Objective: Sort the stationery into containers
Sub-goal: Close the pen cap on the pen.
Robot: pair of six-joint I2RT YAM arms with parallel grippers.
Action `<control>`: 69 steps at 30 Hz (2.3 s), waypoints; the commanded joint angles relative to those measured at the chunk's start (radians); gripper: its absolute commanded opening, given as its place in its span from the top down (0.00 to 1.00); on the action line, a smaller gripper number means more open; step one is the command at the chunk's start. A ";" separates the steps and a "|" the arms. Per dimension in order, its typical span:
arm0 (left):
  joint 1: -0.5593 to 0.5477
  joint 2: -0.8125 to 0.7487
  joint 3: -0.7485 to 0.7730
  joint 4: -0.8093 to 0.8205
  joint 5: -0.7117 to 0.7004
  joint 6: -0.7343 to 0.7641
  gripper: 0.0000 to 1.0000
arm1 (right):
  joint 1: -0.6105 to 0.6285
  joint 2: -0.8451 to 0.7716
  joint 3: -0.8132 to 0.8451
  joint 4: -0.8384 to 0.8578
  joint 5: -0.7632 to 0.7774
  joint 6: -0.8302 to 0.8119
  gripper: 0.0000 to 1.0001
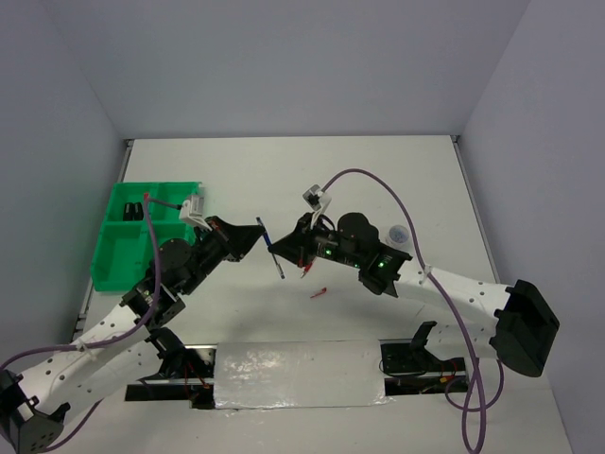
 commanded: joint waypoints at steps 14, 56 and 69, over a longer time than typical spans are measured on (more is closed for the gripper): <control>-0.015 0.030 0.004 -0.084 0.155 0.009 1.00 | -0.089 0.020 0.154 0.149 -0.017 -0.164 1.00; -0.015 0.096 0.375 -0.205 -0.022 0.368 0.01 | -0.047 0.000 0.051 0.188 -0.057 -0.108 1.00; -0.014 0.194 0.422 -0.205 -0.050 0.364 0.19 | -0.041 -0.014 0.043 0.178 -0.056 -0.112 1.00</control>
